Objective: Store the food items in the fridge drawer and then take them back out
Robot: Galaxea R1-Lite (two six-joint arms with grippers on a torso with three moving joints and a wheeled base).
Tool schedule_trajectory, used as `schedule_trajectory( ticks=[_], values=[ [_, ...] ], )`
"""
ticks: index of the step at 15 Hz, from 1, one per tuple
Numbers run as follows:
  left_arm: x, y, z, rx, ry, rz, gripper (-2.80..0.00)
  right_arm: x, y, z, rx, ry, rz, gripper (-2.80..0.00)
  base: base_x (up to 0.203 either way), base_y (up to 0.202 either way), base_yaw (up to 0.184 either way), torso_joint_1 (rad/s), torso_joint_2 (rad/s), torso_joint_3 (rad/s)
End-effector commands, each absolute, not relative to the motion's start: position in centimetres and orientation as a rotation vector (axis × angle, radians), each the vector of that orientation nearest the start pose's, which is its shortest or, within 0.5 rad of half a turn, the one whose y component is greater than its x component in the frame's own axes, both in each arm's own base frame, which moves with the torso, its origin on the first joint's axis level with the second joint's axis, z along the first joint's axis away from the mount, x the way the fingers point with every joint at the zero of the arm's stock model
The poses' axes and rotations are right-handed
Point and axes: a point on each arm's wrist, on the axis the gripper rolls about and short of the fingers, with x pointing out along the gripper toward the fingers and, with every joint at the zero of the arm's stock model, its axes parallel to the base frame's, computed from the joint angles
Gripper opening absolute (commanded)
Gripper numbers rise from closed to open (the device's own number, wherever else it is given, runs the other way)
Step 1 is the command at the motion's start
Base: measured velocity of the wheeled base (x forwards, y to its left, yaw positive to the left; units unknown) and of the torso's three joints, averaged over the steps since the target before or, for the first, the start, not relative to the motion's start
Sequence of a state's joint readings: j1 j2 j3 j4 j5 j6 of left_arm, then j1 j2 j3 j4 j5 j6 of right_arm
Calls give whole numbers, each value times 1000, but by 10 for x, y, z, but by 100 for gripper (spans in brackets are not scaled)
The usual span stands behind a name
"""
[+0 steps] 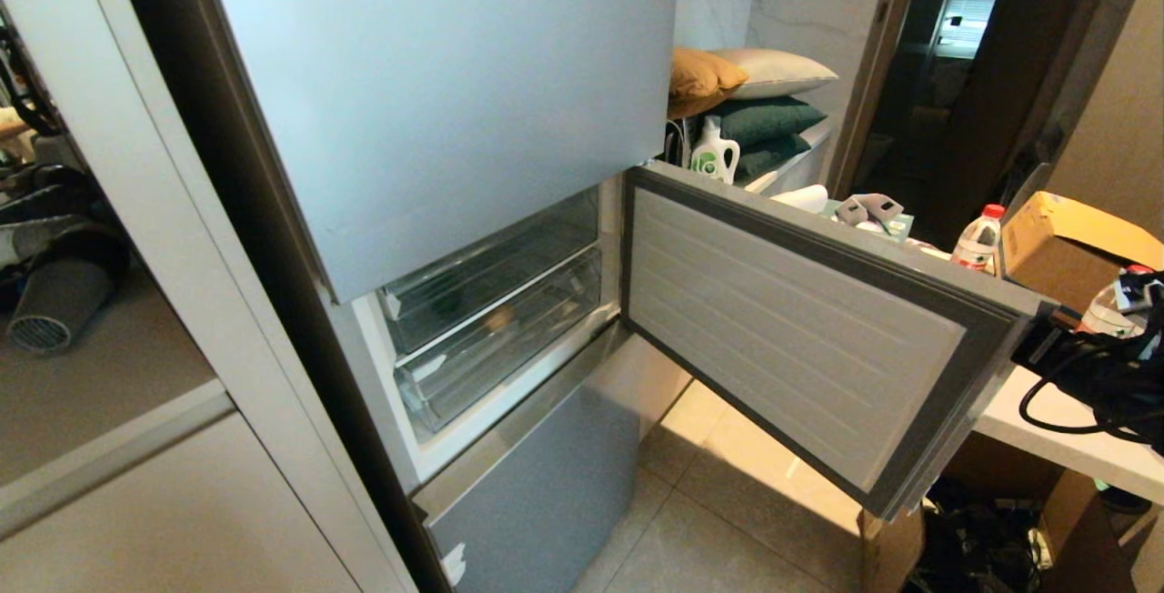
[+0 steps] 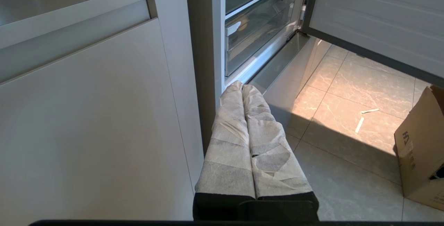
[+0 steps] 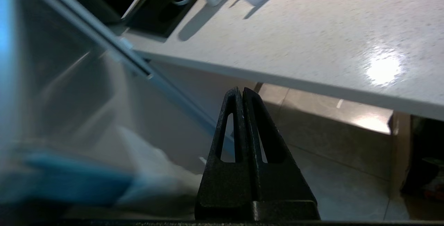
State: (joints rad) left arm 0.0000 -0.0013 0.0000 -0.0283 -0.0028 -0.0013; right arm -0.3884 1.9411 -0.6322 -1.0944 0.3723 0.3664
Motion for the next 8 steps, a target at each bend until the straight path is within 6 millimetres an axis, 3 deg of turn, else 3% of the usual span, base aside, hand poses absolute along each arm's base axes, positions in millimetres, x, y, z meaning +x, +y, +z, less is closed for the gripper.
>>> schedule_trajectory(
  ticks=[1, 5, 8],
  values=[
    [-22, 0, 75, -2, -20, -3, -280, 275, -92, 135, 422, 149, -4, -280, 0, 0, 0, 0, 0, 0],
    [-22, 0, 75, -2, -20, -3, -280, 240, -56, 143, 415, 164, 108, -280, 0, 0, 0, 0, 0, 0],
    [-22, 0, 75, -2, -20, -2, -280, 238, -45, 137, 453, 237, 236, -280, 0, 0, 0, 0, 0, 0]
  ],
)
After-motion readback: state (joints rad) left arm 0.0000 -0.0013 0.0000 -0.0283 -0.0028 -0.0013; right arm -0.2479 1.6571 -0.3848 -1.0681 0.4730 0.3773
